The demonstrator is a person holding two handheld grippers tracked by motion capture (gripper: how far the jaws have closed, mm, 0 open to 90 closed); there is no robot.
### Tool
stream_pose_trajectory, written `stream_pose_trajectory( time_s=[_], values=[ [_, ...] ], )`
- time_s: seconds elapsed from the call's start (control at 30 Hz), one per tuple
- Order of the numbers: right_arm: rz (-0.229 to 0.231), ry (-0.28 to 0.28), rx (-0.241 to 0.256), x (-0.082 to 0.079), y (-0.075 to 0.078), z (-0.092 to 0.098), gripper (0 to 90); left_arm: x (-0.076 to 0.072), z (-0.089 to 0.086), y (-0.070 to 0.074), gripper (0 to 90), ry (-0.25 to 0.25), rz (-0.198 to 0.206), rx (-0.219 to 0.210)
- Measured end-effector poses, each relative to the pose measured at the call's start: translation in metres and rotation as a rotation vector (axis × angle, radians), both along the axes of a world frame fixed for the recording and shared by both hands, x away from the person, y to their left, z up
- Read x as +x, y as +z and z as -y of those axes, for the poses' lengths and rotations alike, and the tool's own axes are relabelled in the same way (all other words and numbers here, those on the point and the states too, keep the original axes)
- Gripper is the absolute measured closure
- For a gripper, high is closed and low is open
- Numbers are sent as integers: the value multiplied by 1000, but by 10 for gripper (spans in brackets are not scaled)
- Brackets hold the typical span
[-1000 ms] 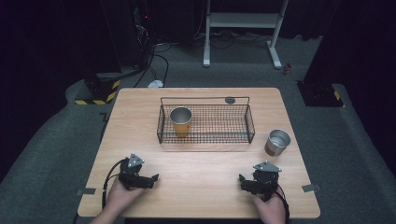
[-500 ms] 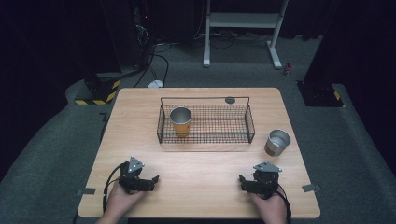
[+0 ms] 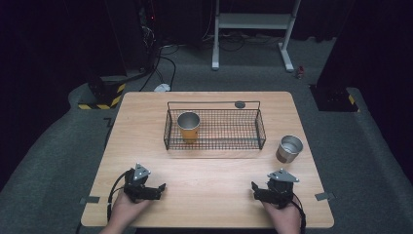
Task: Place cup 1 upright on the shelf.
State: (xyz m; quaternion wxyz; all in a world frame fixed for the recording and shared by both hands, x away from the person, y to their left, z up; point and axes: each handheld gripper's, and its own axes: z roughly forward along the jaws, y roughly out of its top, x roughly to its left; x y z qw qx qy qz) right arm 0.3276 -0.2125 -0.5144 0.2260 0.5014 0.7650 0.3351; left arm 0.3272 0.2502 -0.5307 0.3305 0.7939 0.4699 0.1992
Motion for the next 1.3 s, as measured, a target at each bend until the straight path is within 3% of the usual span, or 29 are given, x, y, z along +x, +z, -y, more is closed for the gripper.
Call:
stream_pose_trajectory(
  time_s=[0.47,1.3],
  values=[
    [21,-21,3,-4,1,17,94,0,0,0,7,2,2,-1],
    [95,-130,24,0,13,55,94,0,0,0,8,-1,3,1]
  ],
)
